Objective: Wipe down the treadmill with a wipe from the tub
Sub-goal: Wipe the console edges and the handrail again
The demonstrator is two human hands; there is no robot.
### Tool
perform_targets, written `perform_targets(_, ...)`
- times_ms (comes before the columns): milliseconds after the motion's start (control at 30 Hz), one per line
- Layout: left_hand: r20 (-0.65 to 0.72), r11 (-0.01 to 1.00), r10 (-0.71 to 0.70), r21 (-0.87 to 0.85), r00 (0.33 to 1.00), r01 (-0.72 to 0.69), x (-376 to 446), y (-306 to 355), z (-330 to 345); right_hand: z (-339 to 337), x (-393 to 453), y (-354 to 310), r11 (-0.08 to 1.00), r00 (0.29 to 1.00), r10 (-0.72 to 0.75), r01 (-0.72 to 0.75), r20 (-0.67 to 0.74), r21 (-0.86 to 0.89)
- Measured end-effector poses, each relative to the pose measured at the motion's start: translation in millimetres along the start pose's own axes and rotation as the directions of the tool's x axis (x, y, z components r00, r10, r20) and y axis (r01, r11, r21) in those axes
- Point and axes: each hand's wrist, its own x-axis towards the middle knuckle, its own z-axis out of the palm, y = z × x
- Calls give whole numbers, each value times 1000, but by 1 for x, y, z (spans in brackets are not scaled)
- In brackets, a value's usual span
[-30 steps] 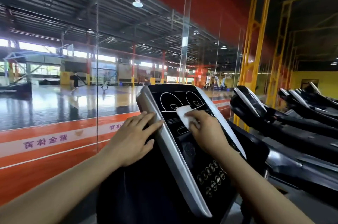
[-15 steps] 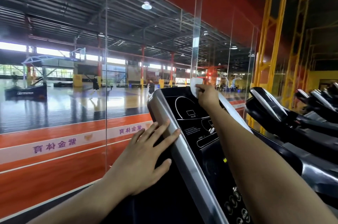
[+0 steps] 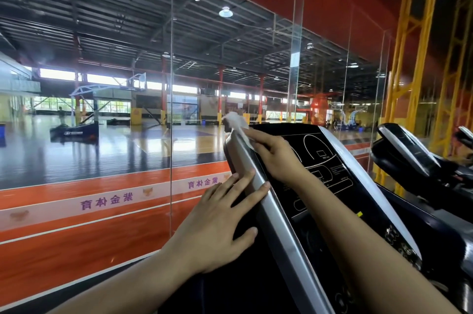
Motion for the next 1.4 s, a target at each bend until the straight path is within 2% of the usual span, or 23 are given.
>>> perform_targets(67,-2,1000,-1,2,1000,1,0,0,0,-13,8,25,987,988,120,-129,-101,-91)
perform_targets(133,4,1000,-3,-6,1000,3,-1,0,1,-29,14,52,926,925,330,-356,-191,-126)
perform_targets(200,-4,1000,-3,-16,1000,3,0,0,1,-39,15,63,890,891,414,-439,-186,-120)
perform_targets(267,-14,1000,-6,-18,1000,5,0,1,0,-31,14,50,927,927,349,-363,-136,-94)
perform_targets(367,-38,1000,-11,-16,999,10,1,3,1,-2,-8,7,994,994,109,-109,-3,-26)
perform_targets(433,-48,999,-23,-41,999,21,0,2,1,6,-22,-14,999,995,-2,-2,96,40)
perform_targets(500,-60,997,-46,-68,997,42,-1,0,1,2,-22,-12,997,989,-39,29,144,73)
perform_targets(567,-72,995,-63,-83,995,57,0,-1,3,-6,-18,8,1000,994,19,-22,106,22)
perform_targets(633,-72,995,-63,-84,995,57,-1,-2,3,-19,-15,32,987,990,143,-143,-14,-68)
perform_targets(700,-71,995,-66,-83,995,60,-1,-2,2,-34,-15,52,937,941,325,-334,-95,-103)
perform_targets(767,-61,993,-71,-96,996,65,-1,-1,2,-43,-16,60,903,909,404,-414,-106,-113)
perform_targets(833,-73,993,-67,-107,995,59,0,-1,1,-38,-19,45,922,931,360,-365,-63,-128)
perform_targets(933,-82,993,-68,-98,994,59,1,-2,3,-7,-45,8,986,993,108,-101,48,-133)
perform_targets(1033,-94,993,-72,-101,993,63,1,-2,4,-3,-67,0,995,995,7,3,100,-98)
perform_targets(1100,-96,993,-72,-106,993,61,0,-2,4,-18,-62,19,987,996,64,-54,65,-149)
perform_targets(1133,-96,993,-73,-103,993,63,0,-2,3,-27,-58,33,976,990,139,-134,16,-171)
perform_targets(1200,-94,993,-74,-100,993,64,-1,-2,3,-45,-48,56,918,933,349,-359,-90,-170)
perform_targets(1267,-100,992,-74,-110,992,63,-1,-2,2,-51,-44,65,872,884,449,-465,-130,-152)
perform_targets(1333,-95,992,-76,-111,993,66,-1,-2,1,-44,-43,53,888,896,427,-441,-118,-134)
perform_targets(1400,-93,993,-73,-104,993,63,0,-1,2,-28,-51,28,951,955,294,-296,-42,-92)
